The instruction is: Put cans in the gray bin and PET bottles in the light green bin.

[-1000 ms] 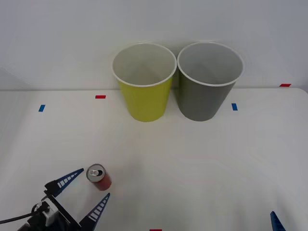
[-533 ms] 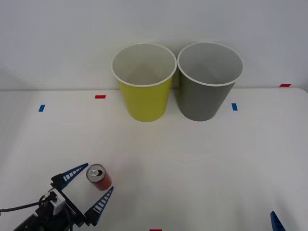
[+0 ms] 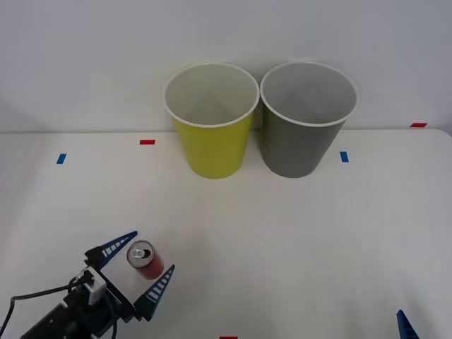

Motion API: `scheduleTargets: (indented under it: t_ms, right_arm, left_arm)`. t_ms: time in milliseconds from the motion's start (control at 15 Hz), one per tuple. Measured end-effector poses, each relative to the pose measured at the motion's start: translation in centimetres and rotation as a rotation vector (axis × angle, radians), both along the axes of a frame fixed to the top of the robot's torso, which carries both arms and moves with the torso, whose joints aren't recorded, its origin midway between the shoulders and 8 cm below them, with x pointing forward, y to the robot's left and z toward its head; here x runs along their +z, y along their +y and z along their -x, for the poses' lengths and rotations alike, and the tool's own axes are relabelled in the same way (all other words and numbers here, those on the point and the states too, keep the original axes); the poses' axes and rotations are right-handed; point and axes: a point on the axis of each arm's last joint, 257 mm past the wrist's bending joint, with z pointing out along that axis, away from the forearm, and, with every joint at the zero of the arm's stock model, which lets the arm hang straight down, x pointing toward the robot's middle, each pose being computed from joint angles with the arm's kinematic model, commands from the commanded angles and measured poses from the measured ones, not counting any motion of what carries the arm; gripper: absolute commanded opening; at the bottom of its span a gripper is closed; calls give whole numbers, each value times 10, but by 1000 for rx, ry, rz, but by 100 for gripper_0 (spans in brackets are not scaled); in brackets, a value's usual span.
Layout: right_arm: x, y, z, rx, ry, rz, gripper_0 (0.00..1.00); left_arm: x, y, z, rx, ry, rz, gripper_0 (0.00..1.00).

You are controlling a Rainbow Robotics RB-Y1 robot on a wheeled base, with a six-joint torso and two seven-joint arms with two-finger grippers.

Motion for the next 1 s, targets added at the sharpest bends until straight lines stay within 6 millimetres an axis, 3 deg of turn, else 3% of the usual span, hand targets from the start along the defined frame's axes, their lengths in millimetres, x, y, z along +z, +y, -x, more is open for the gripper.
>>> scheduleTargets:
  t_ms: [400, 467, 600, 667, 1000]
  right_arm:
    - [0, 0, 0, 0, 0, 0, 100]
    - [0, 0, 0, 0, 0, 0, 100]
    - [0, 0, 0, 0, 0, 0, 100]
    - [0, 0, 0, 0, 0, 0, 100]
    - [0, 0, 0, 0, 0, 0, 100]
  left_arm:
    - [-6, -5, -5, -1, 26, -11, 100]
    - [-7, -6, -5, 0, 28, -9, 76]
    - [-7, -7, -5, 0, 31, -2, 7]
    - [-6, -8, -5, -1, 29, -2, 2]
    - [-4, -13, -6, -10, 17, -3, 0]
